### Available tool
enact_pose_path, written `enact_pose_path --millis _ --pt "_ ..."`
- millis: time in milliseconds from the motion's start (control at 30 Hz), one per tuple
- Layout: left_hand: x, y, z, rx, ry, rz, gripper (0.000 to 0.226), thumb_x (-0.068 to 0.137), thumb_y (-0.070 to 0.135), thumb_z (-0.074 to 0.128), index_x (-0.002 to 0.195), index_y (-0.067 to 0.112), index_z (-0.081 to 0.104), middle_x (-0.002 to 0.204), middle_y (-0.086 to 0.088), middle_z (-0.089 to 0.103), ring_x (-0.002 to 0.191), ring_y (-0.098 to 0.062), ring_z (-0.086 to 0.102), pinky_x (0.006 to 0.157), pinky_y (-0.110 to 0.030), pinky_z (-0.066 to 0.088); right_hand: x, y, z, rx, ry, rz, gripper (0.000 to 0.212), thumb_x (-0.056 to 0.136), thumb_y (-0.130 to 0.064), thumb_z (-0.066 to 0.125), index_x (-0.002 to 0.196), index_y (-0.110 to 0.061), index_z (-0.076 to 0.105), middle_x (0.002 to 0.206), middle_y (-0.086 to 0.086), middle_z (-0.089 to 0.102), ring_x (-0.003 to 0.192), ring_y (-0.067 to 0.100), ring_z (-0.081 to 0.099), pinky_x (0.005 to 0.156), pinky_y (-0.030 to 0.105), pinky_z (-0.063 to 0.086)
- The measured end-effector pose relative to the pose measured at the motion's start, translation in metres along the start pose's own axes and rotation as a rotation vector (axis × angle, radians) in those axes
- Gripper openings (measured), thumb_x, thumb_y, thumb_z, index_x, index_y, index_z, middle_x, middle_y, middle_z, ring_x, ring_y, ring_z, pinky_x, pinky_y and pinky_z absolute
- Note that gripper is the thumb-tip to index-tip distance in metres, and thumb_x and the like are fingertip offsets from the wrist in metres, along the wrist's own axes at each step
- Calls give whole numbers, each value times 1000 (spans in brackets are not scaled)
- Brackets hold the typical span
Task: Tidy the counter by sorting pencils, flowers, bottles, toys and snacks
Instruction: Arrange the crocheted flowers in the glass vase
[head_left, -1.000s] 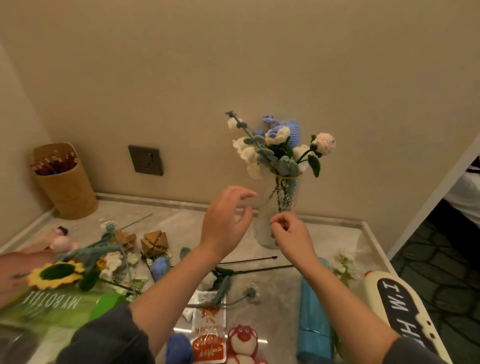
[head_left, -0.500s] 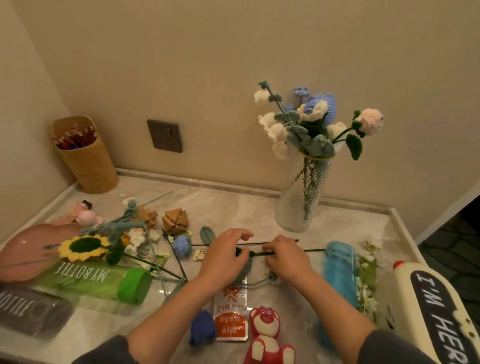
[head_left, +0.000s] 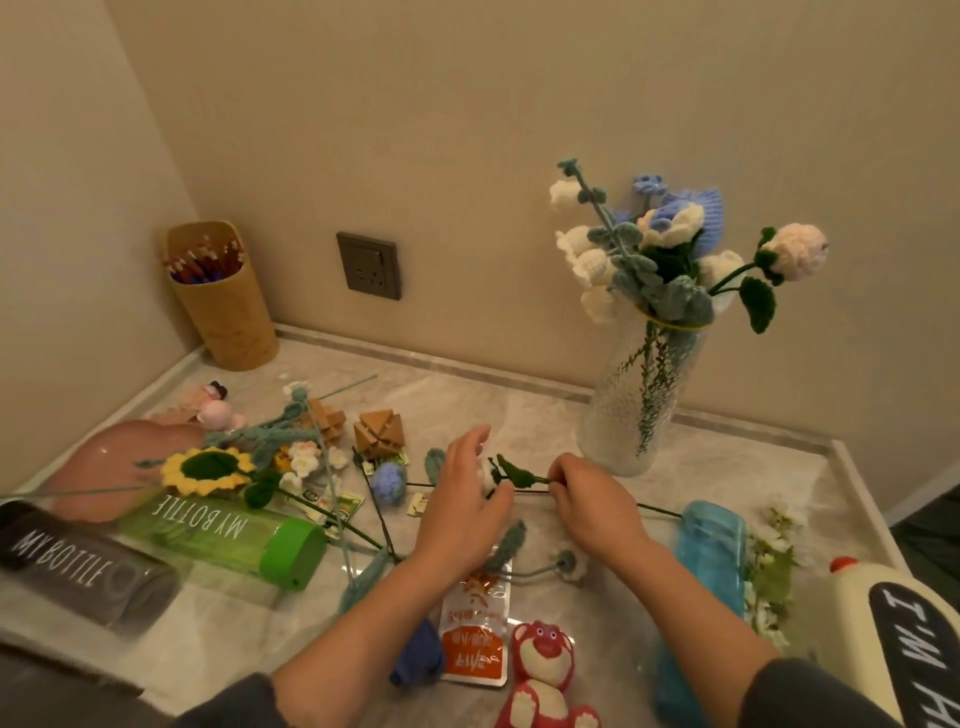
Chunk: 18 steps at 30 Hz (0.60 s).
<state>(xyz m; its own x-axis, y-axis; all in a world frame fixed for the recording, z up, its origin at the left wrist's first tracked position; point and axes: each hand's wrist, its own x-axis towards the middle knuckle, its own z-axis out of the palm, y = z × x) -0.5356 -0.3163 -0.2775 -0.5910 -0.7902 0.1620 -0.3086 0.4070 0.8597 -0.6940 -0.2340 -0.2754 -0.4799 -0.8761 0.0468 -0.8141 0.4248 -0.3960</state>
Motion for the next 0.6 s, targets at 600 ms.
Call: enact_pose_path --millis 600 --pt "40 26 -76 -565 341 -209 24 102 20 42 92 21 64 88 -2 72 84 -7 69 74 -17 53 50 -102 -20 605 -110 -49 17 94 -36 56 90 -28 71 80 -5 74 69 11 71 53 26 53"
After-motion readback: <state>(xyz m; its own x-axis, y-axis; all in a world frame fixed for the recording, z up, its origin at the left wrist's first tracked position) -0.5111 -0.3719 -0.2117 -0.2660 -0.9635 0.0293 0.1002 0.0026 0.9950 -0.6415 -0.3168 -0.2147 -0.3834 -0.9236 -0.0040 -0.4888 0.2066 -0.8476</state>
